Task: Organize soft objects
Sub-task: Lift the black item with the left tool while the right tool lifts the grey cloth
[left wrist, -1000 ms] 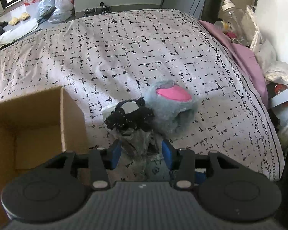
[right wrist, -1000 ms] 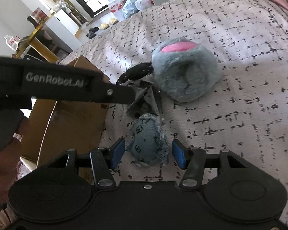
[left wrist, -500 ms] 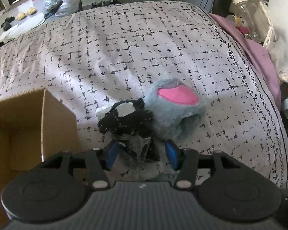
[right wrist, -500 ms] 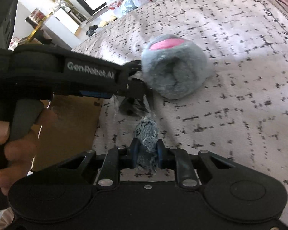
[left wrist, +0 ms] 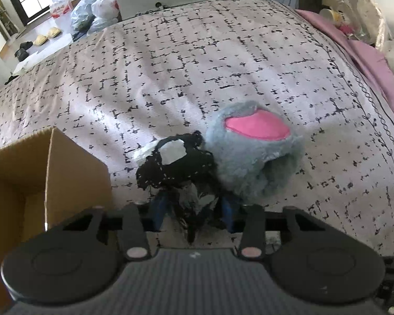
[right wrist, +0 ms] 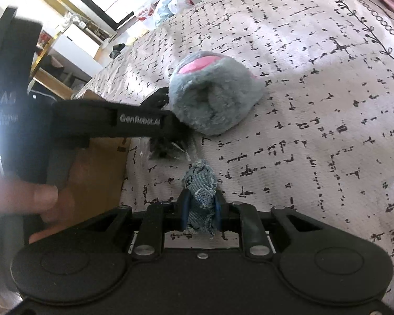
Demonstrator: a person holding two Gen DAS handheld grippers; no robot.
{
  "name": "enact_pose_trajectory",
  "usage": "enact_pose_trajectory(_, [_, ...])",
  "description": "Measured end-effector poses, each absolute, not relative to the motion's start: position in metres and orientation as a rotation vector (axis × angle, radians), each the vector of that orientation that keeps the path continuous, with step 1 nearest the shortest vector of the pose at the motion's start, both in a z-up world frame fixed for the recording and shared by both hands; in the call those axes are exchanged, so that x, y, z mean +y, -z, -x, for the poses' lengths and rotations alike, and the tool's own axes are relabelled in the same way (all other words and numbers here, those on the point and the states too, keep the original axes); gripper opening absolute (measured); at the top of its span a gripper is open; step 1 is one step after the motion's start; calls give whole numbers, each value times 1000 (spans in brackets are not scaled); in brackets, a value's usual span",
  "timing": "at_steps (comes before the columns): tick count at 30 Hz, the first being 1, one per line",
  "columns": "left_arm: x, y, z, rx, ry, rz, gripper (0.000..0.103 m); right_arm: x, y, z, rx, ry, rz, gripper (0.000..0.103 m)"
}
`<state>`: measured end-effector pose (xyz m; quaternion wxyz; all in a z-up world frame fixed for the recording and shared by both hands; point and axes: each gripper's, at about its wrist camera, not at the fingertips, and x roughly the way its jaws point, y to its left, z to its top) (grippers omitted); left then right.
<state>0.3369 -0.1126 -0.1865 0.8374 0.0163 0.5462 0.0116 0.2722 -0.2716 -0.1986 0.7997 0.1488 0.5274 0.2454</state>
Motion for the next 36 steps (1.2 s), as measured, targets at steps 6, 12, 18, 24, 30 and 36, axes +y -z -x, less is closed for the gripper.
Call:
enact_pose_trajectory(6, [-111, 179, -326, 1163, 36, 14, 36, -279, 190, -270, 1103, -497, -319, 19])
enact_pose_trajectory(12, [-106, 169, -305, 1168, 69, 73, 36, -277, 179, -264, 1072, -470, -267, 19])
enact_pose_trajectory(18, [-98, 152, -290, 1136, 80, 99, 36, -273, 168, -253, 1046, -444, -228, 18])
enact_pose_trajectory(24, [-97, 137, -274, 1103, 100, 90, 36, -273, 155, -233, 986, -406, -223, 18])
enact_pose_trajectory(30, [-99, 127, -256, 1082, 143, 75, 36, -272, 153, -221, 965, -360, -196, 18])
enact_pose_trajectory(36, [-89, 116, -245, 1056, 151, 98, 36, -268, 142, -213, 928, -344, -177, 18])
